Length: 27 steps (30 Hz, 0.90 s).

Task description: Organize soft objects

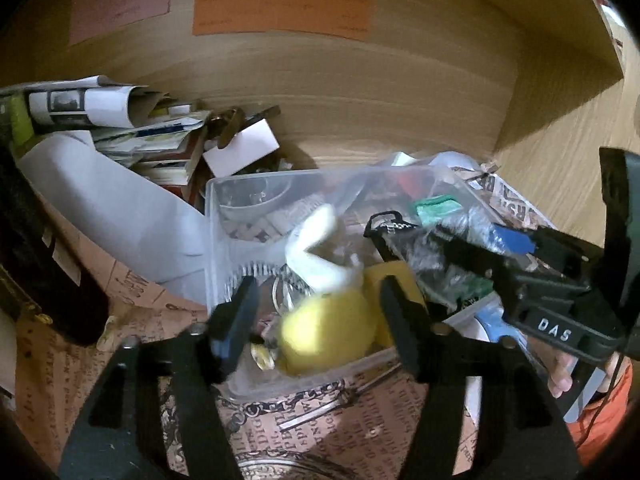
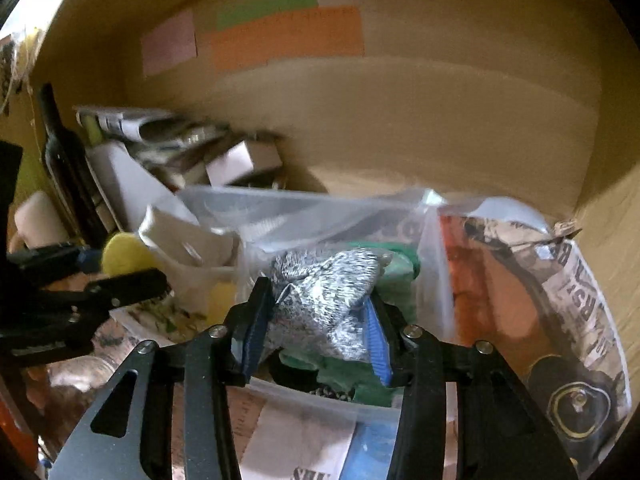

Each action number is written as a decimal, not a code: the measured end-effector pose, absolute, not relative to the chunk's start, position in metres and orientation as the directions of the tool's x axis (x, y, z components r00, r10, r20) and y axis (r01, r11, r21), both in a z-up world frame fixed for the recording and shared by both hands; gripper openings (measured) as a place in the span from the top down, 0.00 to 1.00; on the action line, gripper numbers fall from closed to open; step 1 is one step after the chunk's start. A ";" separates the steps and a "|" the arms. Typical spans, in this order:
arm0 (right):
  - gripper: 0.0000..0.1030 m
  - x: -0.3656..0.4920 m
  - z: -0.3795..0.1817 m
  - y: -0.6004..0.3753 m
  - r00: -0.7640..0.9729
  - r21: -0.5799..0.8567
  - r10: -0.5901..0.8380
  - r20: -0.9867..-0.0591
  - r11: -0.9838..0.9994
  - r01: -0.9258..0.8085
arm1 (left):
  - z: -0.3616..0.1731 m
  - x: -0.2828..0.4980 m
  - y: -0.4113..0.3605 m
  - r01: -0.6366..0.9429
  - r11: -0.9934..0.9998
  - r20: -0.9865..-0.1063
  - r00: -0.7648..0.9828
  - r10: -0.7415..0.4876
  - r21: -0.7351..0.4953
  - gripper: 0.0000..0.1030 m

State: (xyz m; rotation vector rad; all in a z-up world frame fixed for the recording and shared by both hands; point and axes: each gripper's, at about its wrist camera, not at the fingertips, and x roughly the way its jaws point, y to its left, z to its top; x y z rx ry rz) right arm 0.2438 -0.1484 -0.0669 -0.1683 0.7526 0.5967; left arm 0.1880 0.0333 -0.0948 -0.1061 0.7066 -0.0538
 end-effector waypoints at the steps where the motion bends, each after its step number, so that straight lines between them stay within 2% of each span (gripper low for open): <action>1: 0.54 0.244 -0.069 -0.148 0.568 0.063 0.445 -0.692 0.822 -0.567 | -0.095 0.187 0.034 0.011 0.993 -0.641 0.763 -0.084 -0.116 0.33; 2: 0.50 0.244 -0.069 -0.148 0.569 0.057 0.440 -0.695 0.822 -0.567 | -0.094 0.186 0.034 0.010 0.993 -0.639 0.765 -0.083 -0.116 0.33; 4: 0.34 0.241 -0.067 -0.149 0.589 0.041 0.431 -0.684 0.828 -0.559 | -0.092 0.184 0.035 0.010 0.993 -0.635 0.768 -0.083 -0.119 0.33; 5: 0.33 0.240 -0.065 -0.150 0.602 0.033 0.428 -0.674 0.831 -0.555 | -0.091 0.183 0.035 0.010 0.993 -0.632 0.770 -0.084 -0.121 0.33; 10: 0.31 0.234 -0.051 -0.156 0.623 0.034 0.439 -0.647 0.833 -0.552 | -0.075 0.169 0.033 0.015 0.994 -0.596 0.799 -0.078 -0.110 0.33; 17: 0.30 0.211 -0.014 -0.169 0.667 0.049 0.484 -0.566 0.828 -0.559 | -0.037 0.136 0.027 0.021 0.996 -0.490 0.870 -0.061 -0.088 0.32; 22: 0.21 0.184 0.019 -0.180 0.718 0.042 0.513 -0.471 0.826 -0.562 | -0.013 0.111 0.024 0.022 0.996 -0.405 0.913 -0.054 -0.085 0.28; 27: 0.18 0.161 0.042 -0.188 0.744 0.041 0.539 -0.394 0.820 -0.572 | 0.005 0.088 0.021 0.034 0.996 -0.330 0.942 -0.059 -0.081 0.23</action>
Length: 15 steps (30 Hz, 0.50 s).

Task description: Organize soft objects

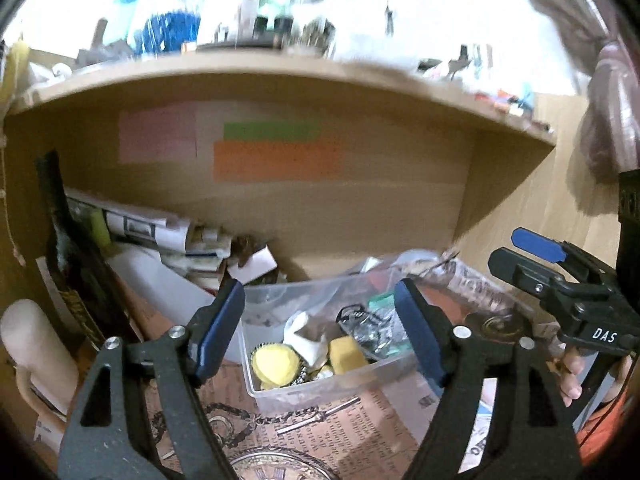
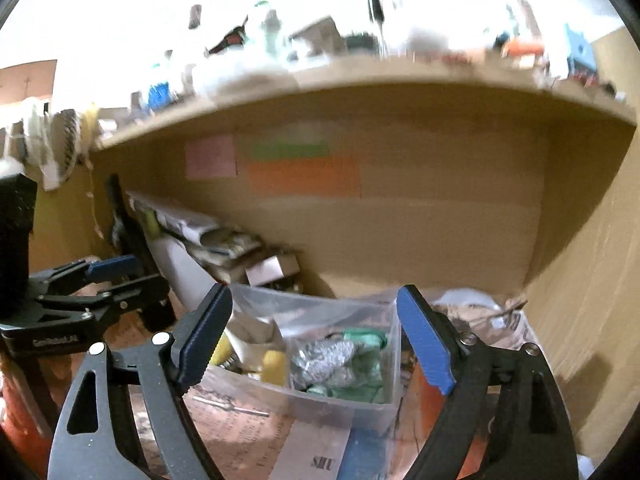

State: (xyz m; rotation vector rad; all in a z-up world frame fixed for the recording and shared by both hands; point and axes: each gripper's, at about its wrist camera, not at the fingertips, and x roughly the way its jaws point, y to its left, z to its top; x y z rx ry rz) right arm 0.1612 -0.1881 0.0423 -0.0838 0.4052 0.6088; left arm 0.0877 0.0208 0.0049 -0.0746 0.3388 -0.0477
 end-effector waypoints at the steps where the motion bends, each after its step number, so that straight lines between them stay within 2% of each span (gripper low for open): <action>1: 0.16 0.156 0.047 -0.190 0.749 0.041 0.544 -0.377 0.818 -0.573 | 0.007 0.084 0.020 0.034 0.996 -0.320 0.946 -0.059 -0.081 0.20; 7: 0.03 0.138 0.058 -0.196 0.765 0.047 0.558 -0.322 0.816 -0.576 | 0.018 0.064 0.016 0.033 0.997 -0.264 0.963 -0.049 -0.067 0.11; 10: 0.00 0.129 0.061 -0.198 0.769 0.045 0.562 -0.304 0.815 -0.578 | 0.022 0.051 0.013 0.029 0.997 -0.242 0.969 -0.044 -0.067 0.05; 15: 0.00 0.122 0.061 -0.200 0.767 0.053 0.566 -0.302 0.813 -0.579 | 0.023 0.040 0.010 0.033 0.997 -0.231 0.972 -0.048 -0.067 0.03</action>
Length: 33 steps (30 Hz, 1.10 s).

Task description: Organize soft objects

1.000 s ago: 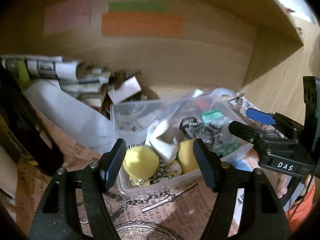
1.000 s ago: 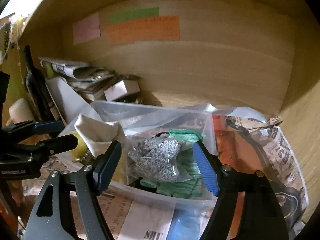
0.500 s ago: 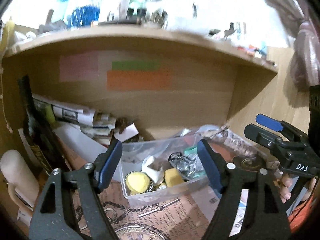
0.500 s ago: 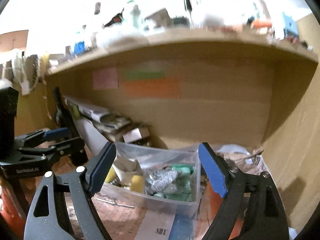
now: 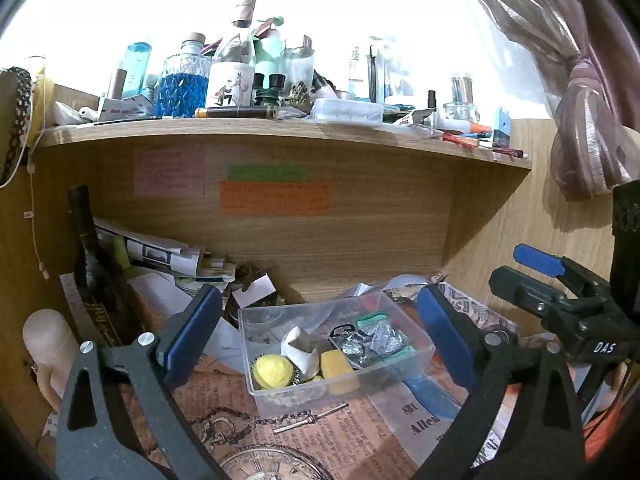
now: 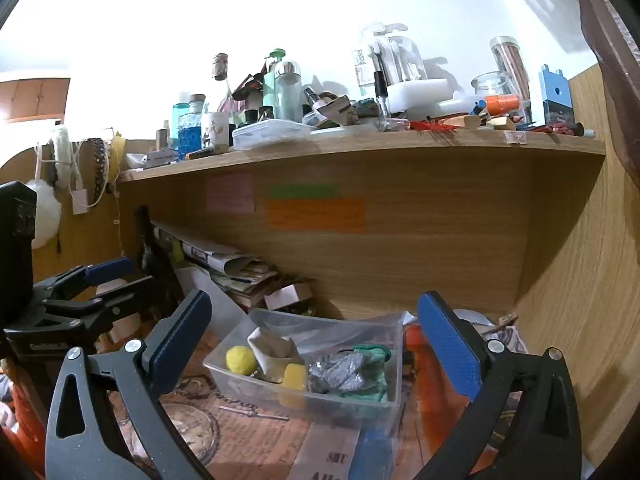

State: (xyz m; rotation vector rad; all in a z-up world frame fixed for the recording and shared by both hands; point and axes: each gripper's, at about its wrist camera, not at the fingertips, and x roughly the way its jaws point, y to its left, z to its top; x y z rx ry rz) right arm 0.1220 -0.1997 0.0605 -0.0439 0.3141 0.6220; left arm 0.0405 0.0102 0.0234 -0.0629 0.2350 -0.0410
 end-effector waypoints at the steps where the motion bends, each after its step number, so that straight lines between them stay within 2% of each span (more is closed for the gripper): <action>1: 0.00 0.121 0.060 -0.200 0.766 0.055 0.566 -0.305 0.814 -0.579 | 0.023 0.039 0.010 0.033 0.997 -0.231 0.972 -0.048 -0.068 0.03; 33: 0.00 0.113 0.060 -0.206 0.759 0.084 0.577 -0.302 0.809 -0.581 | 0.020 0.030 0.005 0.018 0.998 -0.223 0.974 -0.030 -0.054 0.01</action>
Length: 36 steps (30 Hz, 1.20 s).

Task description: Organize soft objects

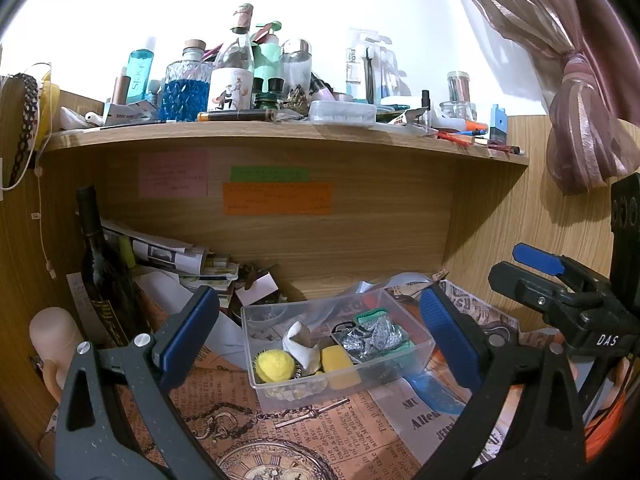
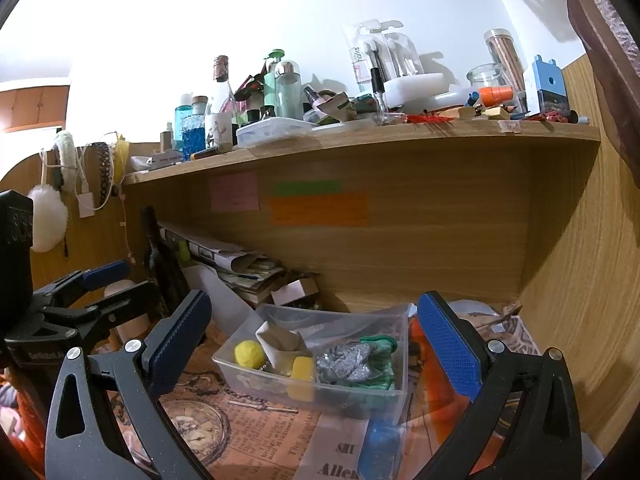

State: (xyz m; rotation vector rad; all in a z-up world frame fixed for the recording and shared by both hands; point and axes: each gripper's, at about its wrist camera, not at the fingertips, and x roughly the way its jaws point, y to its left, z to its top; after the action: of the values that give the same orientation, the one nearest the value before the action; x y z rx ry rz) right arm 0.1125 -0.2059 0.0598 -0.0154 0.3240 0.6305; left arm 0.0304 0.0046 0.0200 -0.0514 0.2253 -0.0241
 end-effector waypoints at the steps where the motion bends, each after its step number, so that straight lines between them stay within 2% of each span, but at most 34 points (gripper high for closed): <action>1: 0.00 0.112 0.060 -0.206 0.759 0.083 0.576 -0.302 0.810 -0.581 | 0.020 0.030 0.005 0.019 0.998 -0.223 0.974 -0.030 -0.054 0.01; 36: 0.00 0.111 0.060 -0.203 0.760 0.083 0.576 -0.302 0.810 -0.581 | 0.019 0.032 0.007 0.028 0.998 -0.222 0.974 -0.039 -0.053 0.00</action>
State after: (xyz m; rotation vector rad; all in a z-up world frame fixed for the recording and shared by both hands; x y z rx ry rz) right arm 0.1108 -0.2032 0.0603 -0.0159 0.3236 0.6294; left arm 0.0319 0.0069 0.0193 -0.0498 0.2249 -0.0334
